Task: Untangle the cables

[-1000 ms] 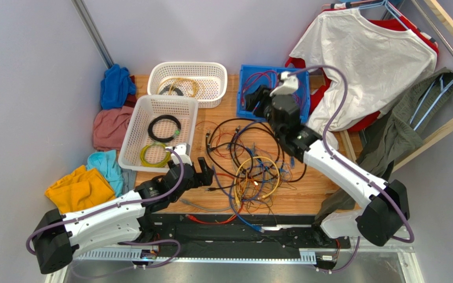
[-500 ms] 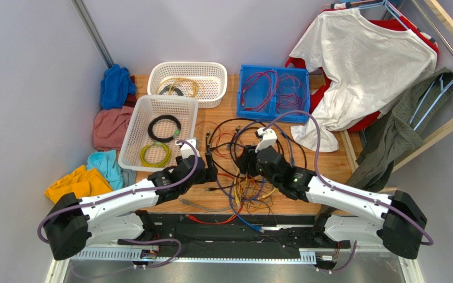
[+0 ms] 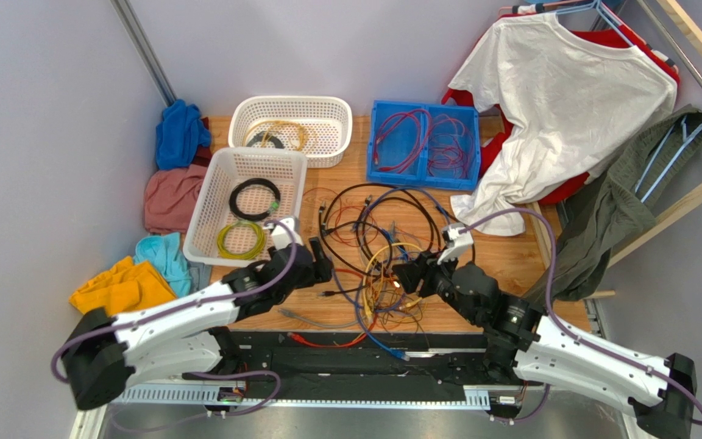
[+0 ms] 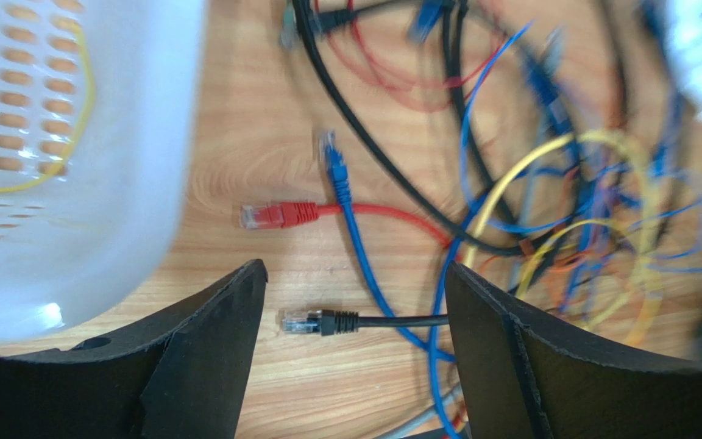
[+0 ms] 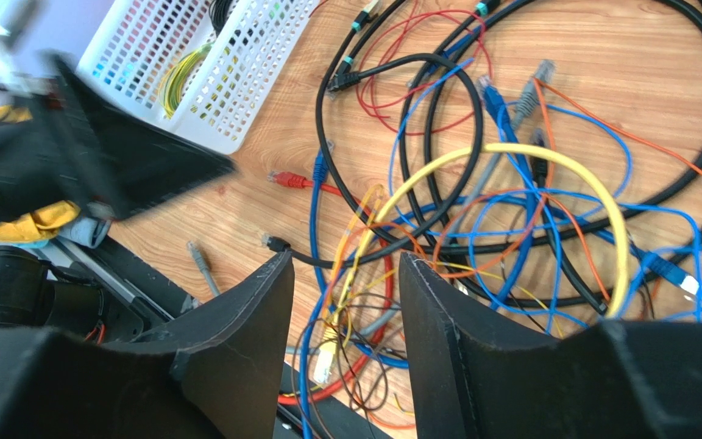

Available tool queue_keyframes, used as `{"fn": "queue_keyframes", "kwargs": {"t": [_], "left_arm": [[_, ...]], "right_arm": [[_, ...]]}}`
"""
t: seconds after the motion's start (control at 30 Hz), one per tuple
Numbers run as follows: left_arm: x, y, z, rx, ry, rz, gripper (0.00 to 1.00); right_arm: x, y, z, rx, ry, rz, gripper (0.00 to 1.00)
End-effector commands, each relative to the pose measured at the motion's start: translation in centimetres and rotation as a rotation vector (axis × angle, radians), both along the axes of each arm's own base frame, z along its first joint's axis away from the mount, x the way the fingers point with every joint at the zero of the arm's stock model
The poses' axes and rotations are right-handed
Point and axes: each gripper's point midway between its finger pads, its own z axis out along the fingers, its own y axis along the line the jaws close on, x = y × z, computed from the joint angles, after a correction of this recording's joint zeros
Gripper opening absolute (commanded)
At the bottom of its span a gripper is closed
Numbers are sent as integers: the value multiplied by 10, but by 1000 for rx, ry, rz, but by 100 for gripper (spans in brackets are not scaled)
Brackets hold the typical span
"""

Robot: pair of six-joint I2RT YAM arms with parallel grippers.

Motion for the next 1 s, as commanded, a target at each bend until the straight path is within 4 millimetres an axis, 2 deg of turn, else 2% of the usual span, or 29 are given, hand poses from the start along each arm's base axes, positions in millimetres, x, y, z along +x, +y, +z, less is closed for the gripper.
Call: {"fn": "queue_keyframes", "kwargs": {"t": [0.0,0.03,0.1,0.13,0.17,0.3,0.33,0.4,0.43,0.57,0.7,0.83,0.97], "left_arm": [[4,41,44,-172,-165,189,80],[-1,55,39,-127,-157,208,80],[1,79,54,-99,-176,285,87],[-4,94,49,-35,-149,303,89],[-1,100,63,-21,-167,315,93],[2,112,96,10,-229,318,96],[5,112,111,-2,-257,325,97],[10,122,128,36,-305,350,97],[14,126,146,30,-341,372,98],[23,132,176,75,-402,376,98],[35,105,177,39,-402,283,95],[40,63,144,28,-307,125,92],[42,34,112,9,-214,33,90]], "right_arm": [[-3,-17,-14,22,9,-50,50],[-4,-20,-17,16,9,-57,50],[-5,-21,-23,0,14,-52,50],[-4,-21,-25,-7,16,-54,50],[-5,-19,-27,-10,20,-46,50],[-5,-13,-31,-3,17,-26,50],[-5,-12,-33,-2,16,-23,50],[-4,-10,-35,-7,13,-20,50],[-5,-9,-38,-13,18,-12,50],[-6,-5,-47,-32,31,3,50],[-3,0,-48,-38,16,12,50],[6,-1,-47,-129,12,-16,51],[11,-11,-49,-197,24,-63,58]]}}
